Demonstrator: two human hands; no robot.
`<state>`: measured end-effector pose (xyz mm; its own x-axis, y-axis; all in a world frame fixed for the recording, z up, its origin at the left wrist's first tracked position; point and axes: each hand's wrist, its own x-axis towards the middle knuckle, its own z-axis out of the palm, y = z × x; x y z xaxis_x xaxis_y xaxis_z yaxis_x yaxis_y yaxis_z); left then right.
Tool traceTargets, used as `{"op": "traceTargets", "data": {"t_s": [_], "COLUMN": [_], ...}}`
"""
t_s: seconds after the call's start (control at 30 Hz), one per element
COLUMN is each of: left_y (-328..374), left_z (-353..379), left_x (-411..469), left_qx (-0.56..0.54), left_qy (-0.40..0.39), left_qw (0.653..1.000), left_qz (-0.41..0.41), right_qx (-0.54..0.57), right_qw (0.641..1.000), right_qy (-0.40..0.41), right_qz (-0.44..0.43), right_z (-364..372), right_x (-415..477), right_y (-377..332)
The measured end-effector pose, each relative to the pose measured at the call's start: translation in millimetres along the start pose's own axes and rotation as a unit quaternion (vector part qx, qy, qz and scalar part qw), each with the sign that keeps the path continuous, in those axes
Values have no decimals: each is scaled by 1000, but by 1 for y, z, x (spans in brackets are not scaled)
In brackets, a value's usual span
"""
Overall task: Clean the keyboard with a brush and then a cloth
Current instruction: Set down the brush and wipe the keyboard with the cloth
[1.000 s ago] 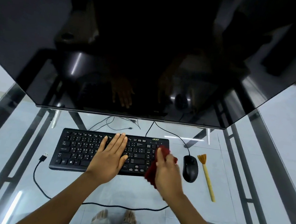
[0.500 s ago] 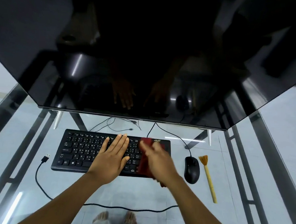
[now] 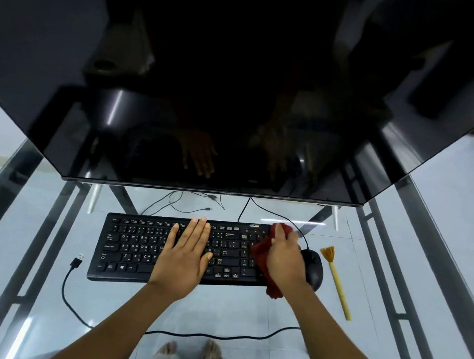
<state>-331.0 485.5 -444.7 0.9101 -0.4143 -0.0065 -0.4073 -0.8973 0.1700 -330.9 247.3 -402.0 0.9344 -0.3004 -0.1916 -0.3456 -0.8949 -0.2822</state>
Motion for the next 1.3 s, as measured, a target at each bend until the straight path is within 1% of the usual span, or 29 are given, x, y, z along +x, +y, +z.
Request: {"op": "traceTargets", "data": {"t_s": [0.03, 0.1, 0.13, 0.17, 0.2, 0.23, 0.3, 0.33, 0.37, 0.43, 0.53, 0.6, 0.67, 0.7, 0.73, 0.77, 0.8, 0.87, 0.93, 0.97, 1.0, 1.03, 1.07, 1.1, 1.13, 1.2, 1.23, 1.27, 1.3], "left_y": [-1, -2, -3, -7, -11, -18, -34, -44, -53, -67, -74, -77, -79, -80, -80, -80, -79, -82, -86, -88, -90, -92, -94, -95, -97, -100, -102, -104, -105], "left_z": [0, -2, -4, -8, -11, -15, -19, -21, -22, -22, -24, -25, -24, -24, -24, -23, -23, -23, -24, -25, -25, -25, -24, -23, -22, -21, -21, -21, -22], "left_x": [0, 1, 2, 3, 3, 0, -9, -14, -20, -30, -36, -38, -39, -40, -39, -39, -39, -39, -39, -38, -38, -37, -37, -36, -36, -34, -33, -32, -31], "left_qx": [-3, -15, -25, -36, -49, -57, -41, -29, -22, -14, -4, 0, 3, 1, -2, -5, -7, -12, -11, -13, -17, -22, -28, -33, -38, -46, -47, -45, -41], "left_qy": [-3, -11, -19, -24, -28, -33, -37, -36, -34, -39, -46, -43, -40, -40, -43, -46, -49, -50, -50, -51, -54, -58, -63, -68, -71, -73, -74, -75, -77], "left_qw": [1000, 1000, 999, 999, 998, 997, 998, 999, 999, 999, 999, 999, 999, 999, 999, 999, 998, 998, 998, 997, 997, 996, 996, 995, 994, 993, 993, 992, 992], "left_qz": [2, 6, 13, 23, 31, 33, 27, 18, 9, 5, 20, 25, 29, 29, 29, 28, 28, 32, 42, 47, 53, 57, 61, 65, 69, 79, 83, 87, 88], "right_qx": [-8, -36, -52, -57, -35, -70, -22, 8, 42, 80, 39, -1, 27, 5, -35, -51, -50, -44, 29, 34, 15, -37, -65, -64, -48, -68, -67, -48, -27], "right_qw": [1000, 991, 979, 969, 969, 964, 984, 989, 991, 979, 949, 957, 983, 990, 990, 986, 979, 954, 965, 981, 993, 996, 994, 991, 985, 957, 951, 958, 973], "right_qy": [-19, -43, -73, -100, -107, -90, -57, -34, -34, -88, -189, -164, -122, -96, -68, -49, -55, -99, -123, -88, -32, -8, 1, -4, -23, -57, -59, -53, -44], "right_qz": [-13, -122, -182, -217, -222, -239, -166, -143, -126, -163, -248, -240, -137, -103, -115, -151, -192, -280, -229, -170, -114, -85, -86, -114, -166, -275, -295, -278, -227], "right_z": [3, 13, 14, 11, 2, -7, -15, -19, -21, -13, -6, -7, -2, 5, 18, 29, 39, 42, 26, 22, 22, 24, 29, 36, 45, 59, 58, 54, 48], "right_x": [-11, -37, -48, -54, -55, -56, -50, -51, -54, -65, -80, -74, -62, -57, -54, -57, -59, -63, -49, -37, -24, -17, -16, -21, -28, -43, -42, -34, -26], "right_y": [-6, -14, -14, -12, -11, -10, -3, -4, -12, -34, -67, -77, -83, -88, -94, -102, -108, -119, -122, -118, -114, -114, -118, -127, -136, -146, -144, -143, -140]}}
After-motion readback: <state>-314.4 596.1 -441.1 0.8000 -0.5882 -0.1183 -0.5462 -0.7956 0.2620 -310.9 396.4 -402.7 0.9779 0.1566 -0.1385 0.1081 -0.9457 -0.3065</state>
